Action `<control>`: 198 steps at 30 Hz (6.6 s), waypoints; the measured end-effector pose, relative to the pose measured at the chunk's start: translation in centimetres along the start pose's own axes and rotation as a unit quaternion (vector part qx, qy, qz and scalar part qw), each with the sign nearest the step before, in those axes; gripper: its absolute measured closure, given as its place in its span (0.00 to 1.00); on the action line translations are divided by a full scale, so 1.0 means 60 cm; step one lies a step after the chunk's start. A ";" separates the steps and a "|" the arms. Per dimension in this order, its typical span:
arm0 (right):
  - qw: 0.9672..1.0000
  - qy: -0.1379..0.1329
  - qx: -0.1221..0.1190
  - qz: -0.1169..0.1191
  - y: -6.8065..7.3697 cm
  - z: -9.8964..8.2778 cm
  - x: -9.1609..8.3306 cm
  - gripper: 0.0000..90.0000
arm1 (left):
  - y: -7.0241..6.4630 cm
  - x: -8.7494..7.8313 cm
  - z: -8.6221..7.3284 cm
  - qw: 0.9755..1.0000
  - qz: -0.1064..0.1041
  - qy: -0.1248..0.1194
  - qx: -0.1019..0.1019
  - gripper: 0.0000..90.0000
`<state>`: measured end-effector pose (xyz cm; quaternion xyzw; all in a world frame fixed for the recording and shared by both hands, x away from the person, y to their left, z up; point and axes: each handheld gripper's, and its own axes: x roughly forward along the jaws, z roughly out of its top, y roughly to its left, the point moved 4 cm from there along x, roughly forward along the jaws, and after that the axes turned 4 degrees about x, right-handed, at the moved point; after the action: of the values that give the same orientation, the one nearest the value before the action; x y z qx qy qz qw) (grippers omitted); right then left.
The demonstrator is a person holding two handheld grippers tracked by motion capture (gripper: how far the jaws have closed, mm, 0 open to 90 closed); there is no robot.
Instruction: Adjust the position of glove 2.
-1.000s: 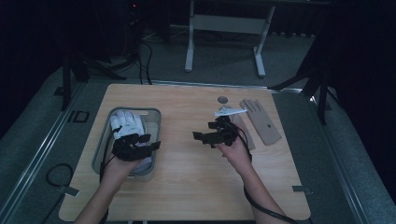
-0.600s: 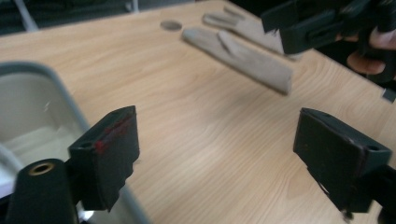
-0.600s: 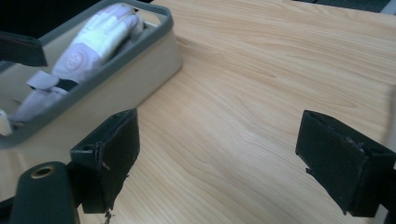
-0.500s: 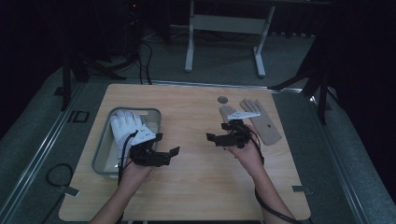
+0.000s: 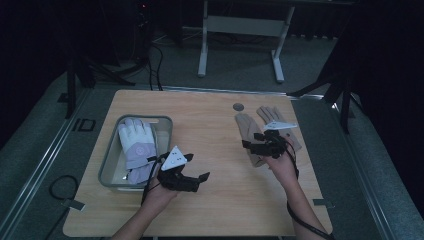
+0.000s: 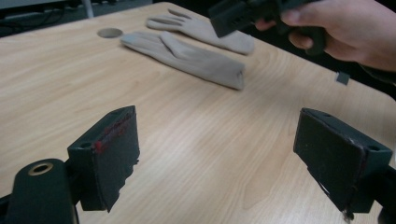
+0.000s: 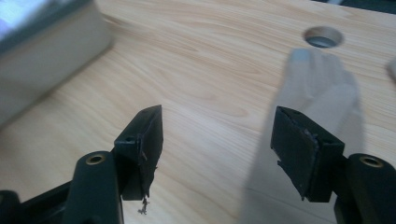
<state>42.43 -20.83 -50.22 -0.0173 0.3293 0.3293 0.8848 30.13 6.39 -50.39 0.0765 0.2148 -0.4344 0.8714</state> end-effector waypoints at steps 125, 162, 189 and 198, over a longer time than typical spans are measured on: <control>0.992 -0.001 0.066 -0.111 0.069 -0.059 0.077 0.59 | -0.024 0.053 -0.106 0.999 0.005 0.025 0.019 0.15; 0.981 0.007 0.043 -0.187 -0.265 -0.040 0.015 0.59 | -0.020 0.054 -0.109 1.000 -0.001 0.023 0.005 0.15; 0.975 0.042 0.095 -0.195 -0.275 -0.042 0.053 0.91 | -0.021 0.054 -0.110 1.000 -0.006 0.027 0.004 0.15; 0.967 0.015 0.145 -0.209 -0.249 -0.034 0.022 0.92 | -0.020 0.053 -0.110 1.000 -0.004 0.025 0.004 0.15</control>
<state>50.89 -32.26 -55.37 0.0380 0.3762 0.0854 0.9218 28.81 5.45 -57.66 0.0897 0.2354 -0.4368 0.8636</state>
